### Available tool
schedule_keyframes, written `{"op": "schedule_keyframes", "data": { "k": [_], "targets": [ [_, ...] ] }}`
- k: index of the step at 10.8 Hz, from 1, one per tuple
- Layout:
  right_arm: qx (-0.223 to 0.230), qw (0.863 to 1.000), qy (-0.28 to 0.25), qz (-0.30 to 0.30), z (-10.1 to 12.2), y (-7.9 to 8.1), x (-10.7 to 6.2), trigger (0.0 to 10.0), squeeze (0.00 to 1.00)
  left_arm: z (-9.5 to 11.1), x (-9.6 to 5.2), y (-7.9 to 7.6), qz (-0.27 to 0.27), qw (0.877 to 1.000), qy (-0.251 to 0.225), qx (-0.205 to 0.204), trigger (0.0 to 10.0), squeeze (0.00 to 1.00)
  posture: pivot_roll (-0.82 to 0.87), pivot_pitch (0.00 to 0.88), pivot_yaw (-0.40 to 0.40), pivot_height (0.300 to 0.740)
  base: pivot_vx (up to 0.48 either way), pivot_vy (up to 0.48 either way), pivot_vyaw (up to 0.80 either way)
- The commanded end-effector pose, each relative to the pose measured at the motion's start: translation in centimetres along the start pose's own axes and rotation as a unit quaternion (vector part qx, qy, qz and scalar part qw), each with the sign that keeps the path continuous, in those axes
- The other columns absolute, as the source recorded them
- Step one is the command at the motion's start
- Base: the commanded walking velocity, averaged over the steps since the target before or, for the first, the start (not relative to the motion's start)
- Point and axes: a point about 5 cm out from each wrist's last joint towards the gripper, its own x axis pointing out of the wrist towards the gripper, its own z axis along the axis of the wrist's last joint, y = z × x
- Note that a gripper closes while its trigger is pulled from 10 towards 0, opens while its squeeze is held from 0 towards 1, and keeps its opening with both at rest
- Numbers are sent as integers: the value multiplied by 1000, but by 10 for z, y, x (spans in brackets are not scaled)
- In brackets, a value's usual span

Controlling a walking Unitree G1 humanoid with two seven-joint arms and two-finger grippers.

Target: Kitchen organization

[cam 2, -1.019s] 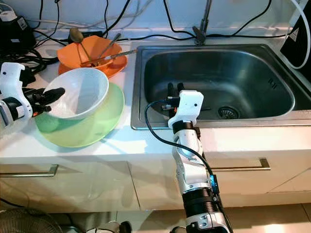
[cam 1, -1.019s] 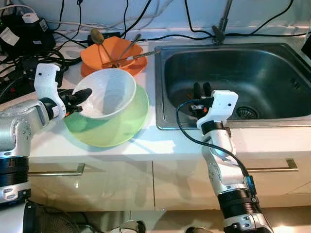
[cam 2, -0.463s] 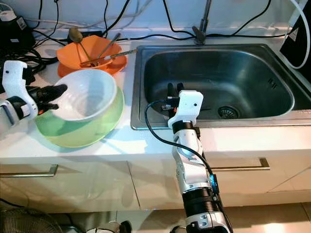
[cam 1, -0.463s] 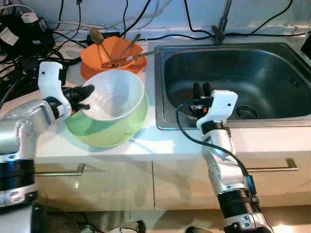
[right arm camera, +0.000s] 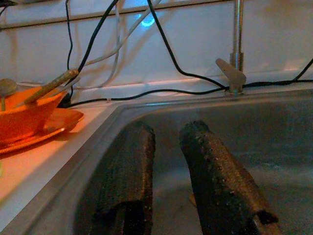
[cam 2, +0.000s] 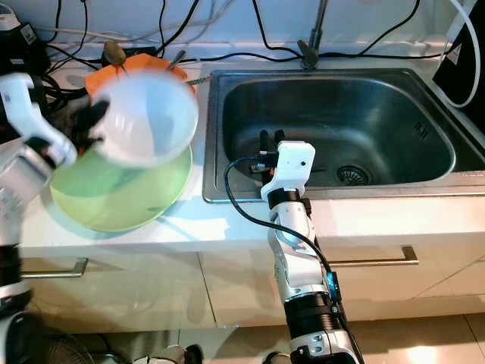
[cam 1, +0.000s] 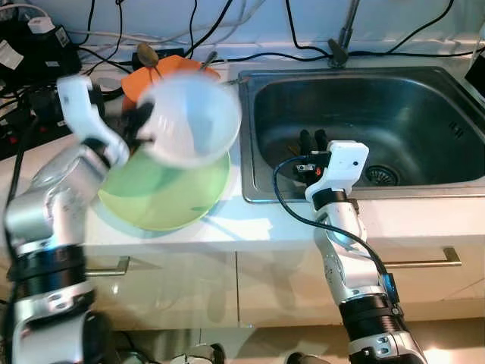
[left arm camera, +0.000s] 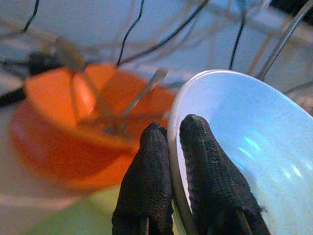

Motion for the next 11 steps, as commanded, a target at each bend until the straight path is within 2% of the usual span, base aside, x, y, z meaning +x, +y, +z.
{"op": "schedule_keyframes", "data": {
  "k": [1, 2, 4, 5, 6, 8, 11],
  "targets": [
    [-4, 1000, 20, -11, -7, -7, 0, 10000, 0, 14, 3, -12, -24, 999, -47, -7, 10000, 0, 76, 62, 54, 740, 0, 0, 0],
    [-5, 1000, 19, -13, -6, -8, 1, 10000, 0, 12, 5, -17, -29, 998, -55, -15, 10000, 0, 73, 60, 53, 740, 0, 0, 0],
    [5, 1000, 3, -24, 4, -14, 9, 10000, 0, 12, 16, -32, -26, 994, -104, -26, 10000, 0, 67, 46, 49, 740, 0, 0, 0],
    [14, 1000, -7, -24, 10, -15, 14, 10000, 1000, 7, 22, -39, -21, 994, -108, -15, 10000, 0, 63, 37, 49, 740, 0, 0, 0],
    [28, 999, -24, -29, 21, -17, 20, 10000, 1000, 3, 27, -48, -23, 993, -113, -9, 10000, 0, 55, 30, 49, 740, 0, 0, 0],
    [51, 997, -44, -39, 34, -22, 26, 10000, 1000, -2, 33, -57, -23, 993, -115, 1, 10000, 0, 41, 23, 53, 740, 0, 0, 0],
    [103, 992, -56, -44, 43, -27, 27, 10000, 1000, -10, 40, -68, -18, 991, -127, 45, 10000, 0, 19, 10, 58, 740, 0, 0, 0]
  ]
}}
